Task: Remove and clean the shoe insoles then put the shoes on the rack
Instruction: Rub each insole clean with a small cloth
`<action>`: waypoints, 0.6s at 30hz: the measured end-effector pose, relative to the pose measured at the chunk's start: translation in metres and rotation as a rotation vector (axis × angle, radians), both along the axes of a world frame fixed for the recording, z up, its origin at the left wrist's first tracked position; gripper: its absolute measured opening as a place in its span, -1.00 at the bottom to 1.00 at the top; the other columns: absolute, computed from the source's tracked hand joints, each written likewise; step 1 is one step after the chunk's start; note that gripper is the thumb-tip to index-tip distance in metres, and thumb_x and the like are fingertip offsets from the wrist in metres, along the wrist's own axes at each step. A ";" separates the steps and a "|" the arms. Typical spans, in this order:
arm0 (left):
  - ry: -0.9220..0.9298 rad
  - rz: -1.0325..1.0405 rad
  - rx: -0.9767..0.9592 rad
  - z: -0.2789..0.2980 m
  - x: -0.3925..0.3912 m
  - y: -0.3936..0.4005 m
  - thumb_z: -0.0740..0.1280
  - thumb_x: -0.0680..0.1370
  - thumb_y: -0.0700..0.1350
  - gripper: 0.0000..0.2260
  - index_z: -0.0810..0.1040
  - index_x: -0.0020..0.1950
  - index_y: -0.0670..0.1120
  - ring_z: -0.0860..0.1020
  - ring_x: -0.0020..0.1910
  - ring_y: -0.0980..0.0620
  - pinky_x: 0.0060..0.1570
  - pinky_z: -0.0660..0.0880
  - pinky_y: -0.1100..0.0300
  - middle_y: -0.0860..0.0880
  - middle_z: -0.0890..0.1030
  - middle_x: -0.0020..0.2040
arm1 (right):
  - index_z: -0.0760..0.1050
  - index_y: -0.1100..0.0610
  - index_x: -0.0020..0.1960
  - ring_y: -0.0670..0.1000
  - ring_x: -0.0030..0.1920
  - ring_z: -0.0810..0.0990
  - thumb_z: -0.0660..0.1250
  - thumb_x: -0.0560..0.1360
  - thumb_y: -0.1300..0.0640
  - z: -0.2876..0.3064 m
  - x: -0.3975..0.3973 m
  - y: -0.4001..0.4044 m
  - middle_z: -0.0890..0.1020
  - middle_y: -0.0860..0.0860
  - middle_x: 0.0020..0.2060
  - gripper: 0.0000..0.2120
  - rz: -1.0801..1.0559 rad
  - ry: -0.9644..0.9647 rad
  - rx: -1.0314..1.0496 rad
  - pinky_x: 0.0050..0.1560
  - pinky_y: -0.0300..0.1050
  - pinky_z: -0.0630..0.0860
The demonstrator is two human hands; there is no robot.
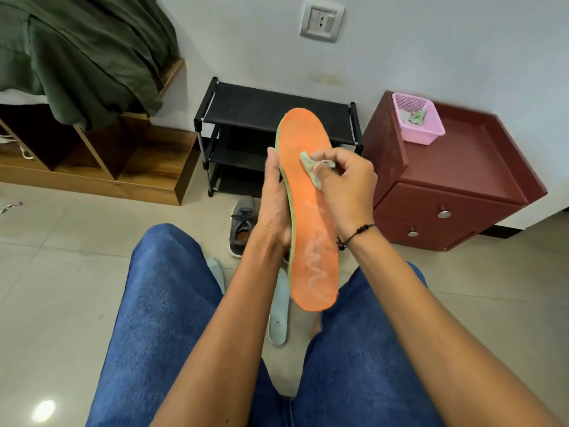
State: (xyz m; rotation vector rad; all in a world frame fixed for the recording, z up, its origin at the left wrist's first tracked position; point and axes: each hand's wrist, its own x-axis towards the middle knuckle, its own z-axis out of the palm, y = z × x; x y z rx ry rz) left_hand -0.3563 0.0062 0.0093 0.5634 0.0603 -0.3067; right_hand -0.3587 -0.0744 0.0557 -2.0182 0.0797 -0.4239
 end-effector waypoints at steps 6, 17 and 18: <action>0.001 -0.041 0.023 0.003 -0.001 0.002 -0.04 0.56 0.33 -0.35 0.63 0.03 -0.14 0.63 -0.21 -0.10 -0.28 0.58 0.05 -0.16 0.66 -0.12 | 0.65 0.05 -0.17 -0.15 -0.26 0.56 0.38 0.40 0.27 0.012 0.014 -0.009 0.59 -0.22 -0.30 -0.85 0.163 -0.058 -0.161 -0.18 -0.21 0.52; 0.020 0.007 -0.107 -0.012 -0.003 0.004 -0.10 0.52 0.37 -0.21 0.53 0.22 -0.27 0.60 -0.03 -0.13 0.02 0.54 0.10 -0.26 0.59 0.11 | 0.62 0.15 -0.25 0.16 -0.27 0.59 0.13 0.35 0.24 -0.035 -0.029 0.016 0.65 0.07 -0.32 -0.73 0.225 -0.313 -0.475 -0.18 0.01 0.51; 0.036 0.002 -0.102 -0.015 -0.004 0.005 -0.10 0.50 0.39 -0.19 0.56 0.20 -0.25 0.60 -0.07 -0.14 -0.01 0.55 0.10 -0.28 0.57 0.14 | 0.62 0.14 -0.23 0.13 -0.24 0.61 0.16 0.36 0.26 -0.039 -0.038 0.017 0.66 0.04 -0.30 -0.75 0.266 -0.282 -0.452 -0.16 0.04 0.52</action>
